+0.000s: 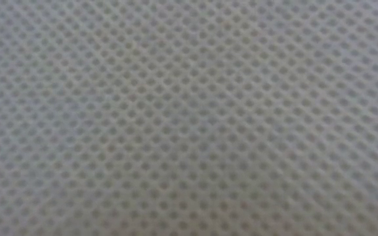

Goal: Sort clothes
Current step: Put the gray shorts into the brown laundry organizer

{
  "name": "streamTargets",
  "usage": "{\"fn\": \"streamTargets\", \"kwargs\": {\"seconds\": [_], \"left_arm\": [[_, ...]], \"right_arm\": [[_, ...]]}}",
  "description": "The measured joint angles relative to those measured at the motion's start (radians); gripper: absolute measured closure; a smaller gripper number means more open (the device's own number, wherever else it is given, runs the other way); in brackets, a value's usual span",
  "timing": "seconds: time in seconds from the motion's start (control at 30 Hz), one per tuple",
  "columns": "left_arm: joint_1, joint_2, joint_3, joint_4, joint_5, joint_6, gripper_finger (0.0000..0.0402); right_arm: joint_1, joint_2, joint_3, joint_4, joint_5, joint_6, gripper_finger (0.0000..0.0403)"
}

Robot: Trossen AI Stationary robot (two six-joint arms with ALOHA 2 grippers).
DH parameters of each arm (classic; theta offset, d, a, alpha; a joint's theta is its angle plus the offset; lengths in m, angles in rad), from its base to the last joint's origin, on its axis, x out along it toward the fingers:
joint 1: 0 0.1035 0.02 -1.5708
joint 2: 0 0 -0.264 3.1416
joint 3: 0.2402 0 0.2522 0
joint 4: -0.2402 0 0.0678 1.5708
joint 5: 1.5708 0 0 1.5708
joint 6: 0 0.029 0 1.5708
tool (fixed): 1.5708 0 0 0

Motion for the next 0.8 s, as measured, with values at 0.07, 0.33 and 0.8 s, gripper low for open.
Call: {"fn": "streamTargets", "kwargs": {"seconds": [0.07,0.33,0.8], "left_arm": [[0.000,-0.019,0.000,-0.007,0.022,-0.001,0.0149],[-0.001,-0.057,-0.007,-0.215,0.254,-0.025,0.0119],[0.042,-0.057,-0.145,-0.345,0.126,-0.079,0.0118]], "right_arm": [[0.000,-0.021,0.005,0.001,0.033,0.009,0.0393],[-0.002,-0.062,0.018,0.003,0.071,0.033,0.0393],[-0.002,-0.065,0.017,0.003,0.071,0.033,0.0393]]}}
